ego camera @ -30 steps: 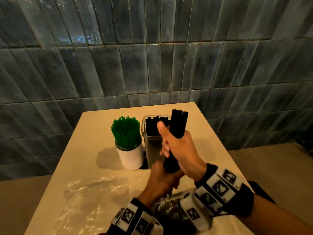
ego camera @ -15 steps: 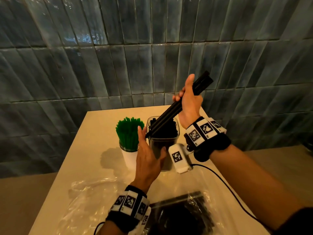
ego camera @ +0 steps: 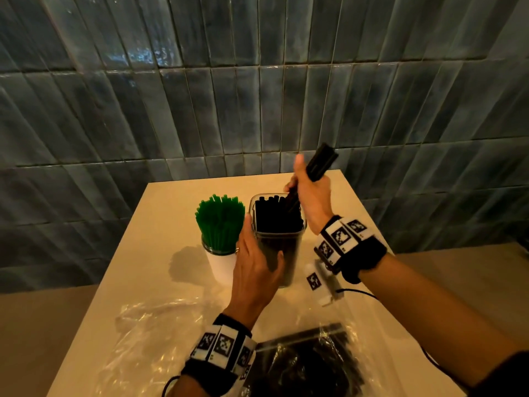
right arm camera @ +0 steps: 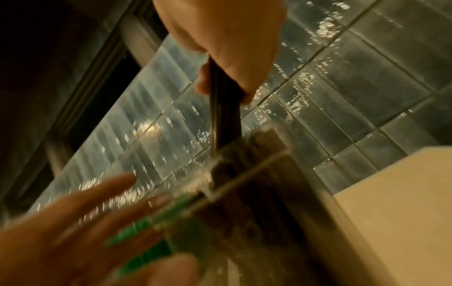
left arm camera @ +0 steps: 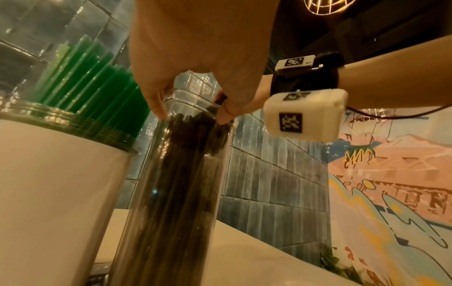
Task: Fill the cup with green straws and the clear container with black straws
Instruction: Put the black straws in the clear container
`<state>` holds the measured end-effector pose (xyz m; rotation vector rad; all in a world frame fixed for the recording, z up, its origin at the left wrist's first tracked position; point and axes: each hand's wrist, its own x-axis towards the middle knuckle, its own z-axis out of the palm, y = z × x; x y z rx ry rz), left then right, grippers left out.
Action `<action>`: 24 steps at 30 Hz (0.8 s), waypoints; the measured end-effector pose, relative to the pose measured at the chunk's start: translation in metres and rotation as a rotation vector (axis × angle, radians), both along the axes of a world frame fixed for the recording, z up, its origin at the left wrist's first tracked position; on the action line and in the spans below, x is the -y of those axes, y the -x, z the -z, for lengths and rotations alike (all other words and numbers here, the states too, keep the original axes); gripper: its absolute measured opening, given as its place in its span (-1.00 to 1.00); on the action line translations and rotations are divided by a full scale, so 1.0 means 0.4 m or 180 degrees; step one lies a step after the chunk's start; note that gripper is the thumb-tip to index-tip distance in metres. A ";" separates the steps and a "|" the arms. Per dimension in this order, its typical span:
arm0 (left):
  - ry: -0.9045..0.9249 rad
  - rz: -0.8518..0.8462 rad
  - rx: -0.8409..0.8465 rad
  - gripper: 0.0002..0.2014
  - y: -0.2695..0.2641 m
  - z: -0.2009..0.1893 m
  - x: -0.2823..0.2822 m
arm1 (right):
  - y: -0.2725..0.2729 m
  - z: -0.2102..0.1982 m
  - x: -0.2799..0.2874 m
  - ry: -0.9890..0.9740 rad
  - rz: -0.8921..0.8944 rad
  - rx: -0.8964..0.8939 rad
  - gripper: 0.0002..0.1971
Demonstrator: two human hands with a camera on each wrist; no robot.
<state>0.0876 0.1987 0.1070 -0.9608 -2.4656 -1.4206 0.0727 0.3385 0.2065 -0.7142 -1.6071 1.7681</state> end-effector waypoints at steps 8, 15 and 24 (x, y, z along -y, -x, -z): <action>0.0808 0.0025 -0.0469 -0.11 0.021 0.036 0.003 | -0.013 0.074 0.032 -0.2106 -0.0410 0.0281 -0.22; 0.0792 0.0063 -0.0551 -0.15 0.029 0.049 0.003 | -0.044 0.107 0.028 -0.4030 -0.1355 0.0762 -0.59; 0.0575 0.0192 -0.0614 -0.11 0.026 0.045 0.012 | -0.072 0.138 0.028 -0.4926 -0.1655 0.1430 -0.36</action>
